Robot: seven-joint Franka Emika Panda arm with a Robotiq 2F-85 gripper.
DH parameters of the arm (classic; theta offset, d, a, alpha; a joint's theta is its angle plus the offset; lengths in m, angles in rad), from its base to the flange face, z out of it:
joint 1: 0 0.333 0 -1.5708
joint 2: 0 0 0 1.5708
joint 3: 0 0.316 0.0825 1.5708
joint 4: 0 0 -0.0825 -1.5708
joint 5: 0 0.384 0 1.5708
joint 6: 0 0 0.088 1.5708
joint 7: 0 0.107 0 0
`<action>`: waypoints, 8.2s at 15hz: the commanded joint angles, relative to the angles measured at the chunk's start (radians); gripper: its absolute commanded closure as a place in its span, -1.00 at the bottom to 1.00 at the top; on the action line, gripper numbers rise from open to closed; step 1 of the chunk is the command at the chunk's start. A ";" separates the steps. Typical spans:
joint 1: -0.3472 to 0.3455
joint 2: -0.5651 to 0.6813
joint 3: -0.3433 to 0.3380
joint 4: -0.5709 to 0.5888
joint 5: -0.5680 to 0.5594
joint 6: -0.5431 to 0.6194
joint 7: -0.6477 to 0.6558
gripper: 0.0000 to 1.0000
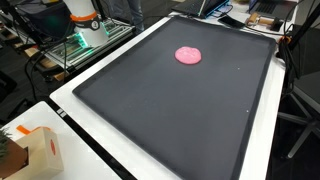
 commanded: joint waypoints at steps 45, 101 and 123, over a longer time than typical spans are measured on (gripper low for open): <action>-0.026 0.173 0.060 -0.338 0.109 0.473 -0.620 0.93; 0.056 -0.070 0.031 -0.134 0.038 0.082 0.237 0.93; -0.294 0.237 -0.120 -0.107 0.774 -0.069 -0.508 0.93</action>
